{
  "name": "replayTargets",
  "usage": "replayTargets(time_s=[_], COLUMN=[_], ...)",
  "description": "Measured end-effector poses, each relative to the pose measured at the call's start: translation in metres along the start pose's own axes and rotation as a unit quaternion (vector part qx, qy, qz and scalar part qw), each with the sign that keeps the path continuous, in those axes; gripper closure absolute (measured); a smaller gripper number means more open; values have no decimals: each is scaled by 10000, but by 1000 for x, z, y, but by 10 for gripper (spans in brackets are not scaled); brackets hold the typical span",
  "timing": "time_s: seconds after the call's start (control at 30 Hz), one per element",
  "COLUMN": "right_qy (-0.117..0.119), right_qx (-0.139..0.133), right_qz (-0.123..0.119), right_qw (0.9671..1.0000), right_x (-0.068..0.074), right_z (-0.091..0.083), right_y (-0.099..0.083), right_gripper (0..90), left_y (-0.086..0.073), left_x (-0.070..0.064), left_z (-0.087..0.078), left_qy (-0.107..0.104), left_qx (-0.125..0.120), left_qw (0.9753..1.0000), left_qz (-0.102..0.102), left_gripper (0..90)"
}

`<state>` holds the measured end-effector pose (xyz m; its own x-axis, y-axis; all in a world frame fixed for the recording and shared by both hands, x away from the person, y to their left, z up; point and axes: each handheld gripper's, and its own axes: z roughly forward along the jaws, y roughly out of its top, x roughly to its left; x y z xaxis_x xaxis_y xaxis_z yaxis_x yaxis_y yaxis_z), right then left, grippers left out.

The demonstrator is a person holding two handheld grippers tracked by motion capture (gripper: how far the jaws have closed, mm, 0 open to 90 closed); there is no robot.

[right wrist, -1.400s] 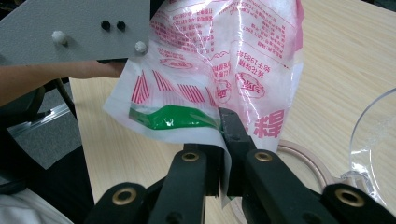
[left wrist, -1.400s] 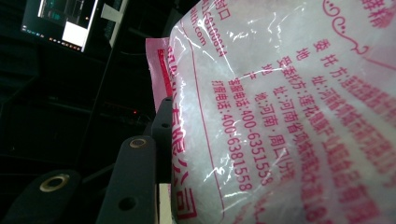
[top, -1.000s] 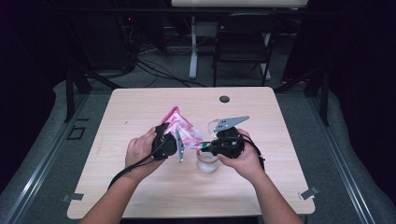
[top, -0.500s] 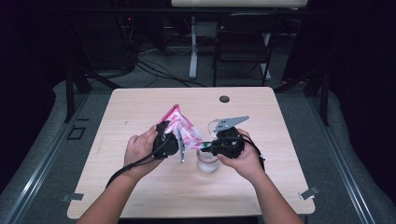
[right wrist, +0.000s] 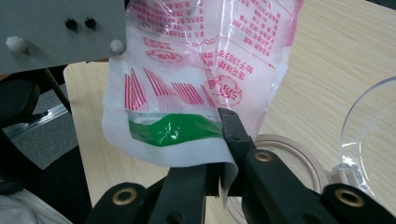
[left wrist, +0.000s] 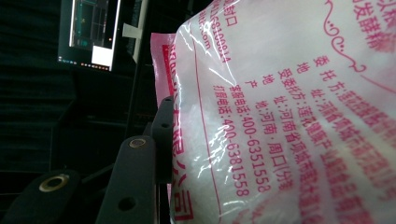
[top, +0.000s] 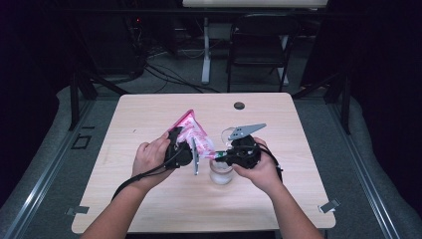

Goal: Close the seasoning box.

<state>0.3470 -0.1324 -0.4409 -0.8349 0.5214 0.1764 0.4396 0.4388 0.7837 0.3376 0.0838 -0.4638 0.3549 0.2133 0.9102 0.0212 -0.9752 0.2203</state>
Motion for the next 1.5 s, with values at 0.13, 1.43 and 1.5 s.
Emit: replayTargets(time_s=[0.13,1.43,1.5], right_qy=[6,-311,-309], right_qx=[-3,403,422], right_qz=[-3,10,3], right_qw=[10000,9987,9986], right_x=[-1,-11,-11], right_z=[0,14,14], right_y=[0,-10,-10], right_gripper=[886,898,899], left_y=[1,6,7], left_x=[0,-9,-8], left_z=[0,6,6], left_qy=[-6,188,187], left_qx=[-9,11,32], left_qw=[10000,9996,9996], left_qz=[-33,200,201], left_gripper=[614,616,616])
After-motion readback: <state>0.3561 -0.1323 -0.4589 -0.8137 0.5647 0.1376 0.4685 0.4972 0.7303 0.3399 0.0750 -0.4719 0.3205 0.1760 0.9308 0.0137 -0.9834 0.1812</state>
